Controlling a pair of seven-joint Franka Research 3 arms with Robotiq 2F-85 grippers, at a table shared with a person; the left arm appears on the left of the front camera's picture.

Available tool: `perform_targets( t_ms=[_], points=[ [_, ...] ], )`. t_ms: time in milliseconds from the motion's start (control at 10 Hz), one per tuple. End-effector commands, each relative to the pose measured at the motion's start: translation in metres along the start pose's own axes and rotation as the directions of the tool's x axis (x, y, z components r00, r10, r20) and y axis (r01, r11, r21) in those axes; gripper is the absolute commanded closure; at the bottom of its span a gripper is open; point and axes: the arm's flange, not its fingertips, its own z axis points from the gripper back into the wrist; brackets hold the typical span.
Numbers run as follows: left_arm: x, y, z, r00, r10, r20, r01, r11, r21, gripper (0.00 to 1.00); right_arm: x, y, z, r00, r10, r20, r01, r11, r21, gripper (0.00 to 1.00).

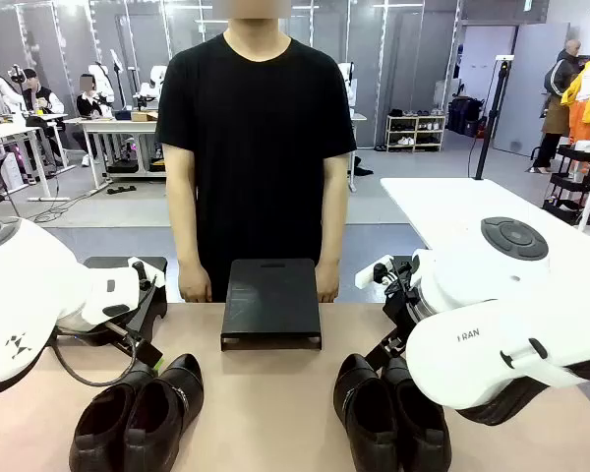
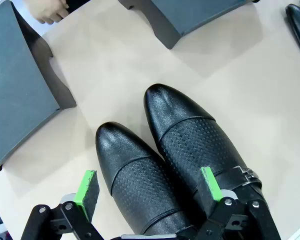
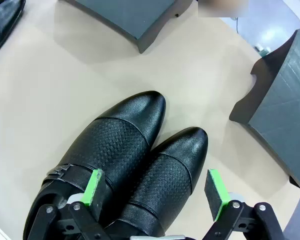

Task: Place the shoes on the stand as instructed by the person.
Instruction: Pick up one pair of Shoes and place it on the Shoes Stand indicated by the person.

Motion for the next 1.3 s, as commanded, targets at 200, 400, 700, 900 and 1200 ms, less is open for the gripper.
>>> perform_targets(
  t_ms=[200,400,700,900,1200],
  points=[
    [0.0,0.0,0.0,1.0,-0.001,0.0,0.001,1.0,0.0,0.0,0.0,0.0,0.0,1.0,0.0,0.0,0.0,1.0,0.0,0.0],
    [0.0,0.0,0.0,1.0,-0.001,0.0,0.001,1.0,0.0,0.0,0.0,0.0,0.0,1.0,0.0,0.0,0.0,1.0,0.0,0.0],
    [0.0,0.0,0.0,1.0,-0.001,0.0,0.001,1.0,0.0,0.0,0.0,0.0,0.0,1.0,0.0,0.0,0.0,1.0,0.0,0.0],
    [0.0,0.0,0.0,1.0,-0.001,0.0,0.001,1.0,0.0,0.0,0.0,0.0,0.0,1.0,0.0,0.0,0.0,1.0,0.0,0.0],
    [0.009,0.004,0.014,1.0,-0.022,-0.009,0.022,1.0,0.002,0.0,0.01,-0.004,0.01,1.0,0.007,0.021,-0.008,0.999,0.033,0.0]
  ],
)
